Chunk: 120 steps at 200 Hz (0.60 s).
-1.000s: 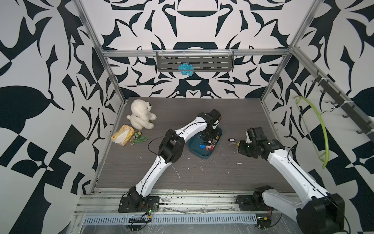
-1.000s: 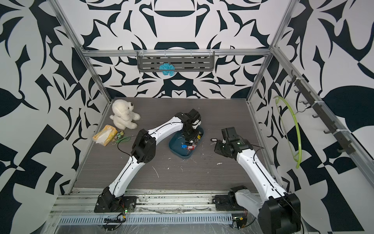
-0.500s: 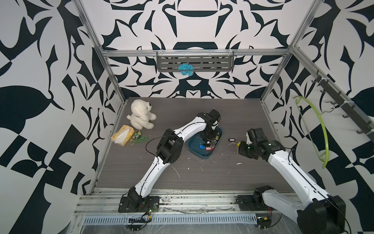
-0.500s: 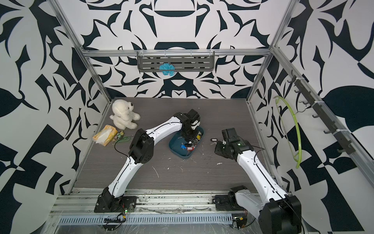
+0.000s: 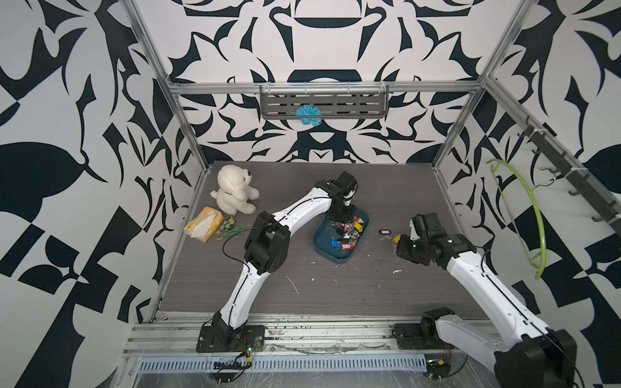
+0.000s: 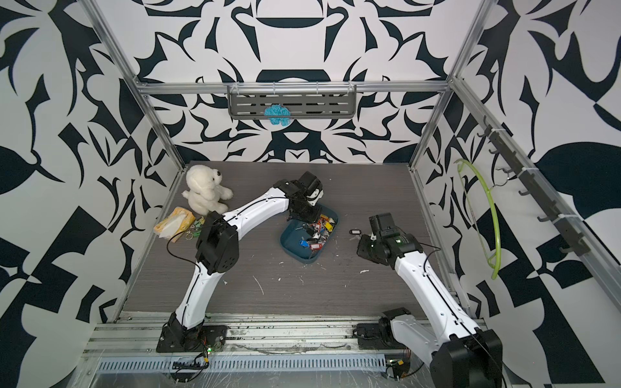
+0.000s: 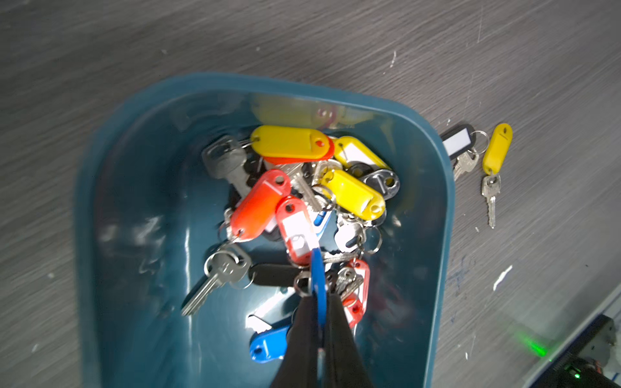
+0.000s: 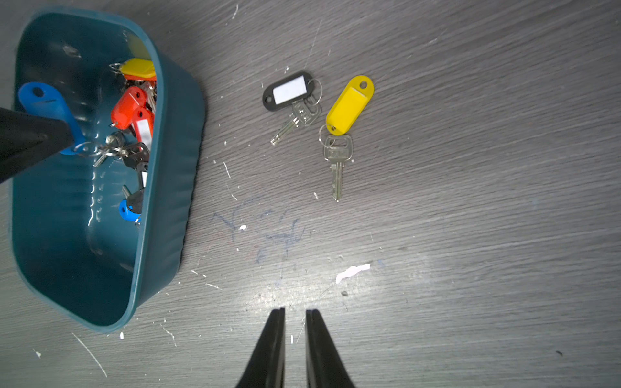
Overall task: Take the keys out of the storage box
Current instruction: Pick up the key from the storage box, then place the key at the center of the board.
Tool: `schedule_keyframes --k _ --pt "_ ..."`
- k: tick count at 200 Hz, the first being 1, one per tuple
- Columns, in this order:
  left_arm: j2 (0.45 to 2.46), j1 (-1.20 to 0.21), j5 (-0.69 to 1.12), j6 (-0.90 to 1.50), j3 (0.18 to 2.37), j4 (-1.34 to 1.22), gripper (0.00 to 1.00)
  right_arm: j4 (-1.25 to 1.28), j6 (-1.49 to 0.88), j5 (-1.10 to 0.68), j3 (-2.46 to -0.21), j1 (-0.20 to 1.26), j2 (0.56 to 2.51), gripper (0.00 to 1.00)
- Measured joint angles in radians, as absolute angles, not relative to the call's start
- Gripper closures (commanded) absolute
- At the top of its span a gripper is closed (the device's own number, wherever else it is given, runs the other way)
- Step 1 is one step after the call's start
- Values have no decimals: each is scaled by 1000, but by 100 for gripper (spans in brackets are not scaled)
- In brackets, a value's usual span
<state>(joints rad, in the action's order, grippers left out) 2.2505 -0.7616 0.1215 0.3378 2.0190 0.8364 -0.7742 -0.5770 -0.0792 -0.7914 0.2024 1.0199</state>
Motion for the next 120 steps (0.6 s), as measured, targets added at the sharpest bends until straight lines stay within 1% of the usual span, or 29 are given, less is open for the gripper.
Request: schedule_keyframes --k 28,56,91,120 --pt "2154 -723 126 382 1895 788 100 -775 -578 -87 -791 202 1019 83" --pt "2001 -657 114 427 1757 736 100 -775 -579 -96 -791 203 1020 83" --pt "1784 -518 95 487 1589 672 100 -775 -583 -101 -794 221 1029 83" --pt "1714 -407 90 509 1515 653 100 -771 -595 -101 -807 253 1057 83"
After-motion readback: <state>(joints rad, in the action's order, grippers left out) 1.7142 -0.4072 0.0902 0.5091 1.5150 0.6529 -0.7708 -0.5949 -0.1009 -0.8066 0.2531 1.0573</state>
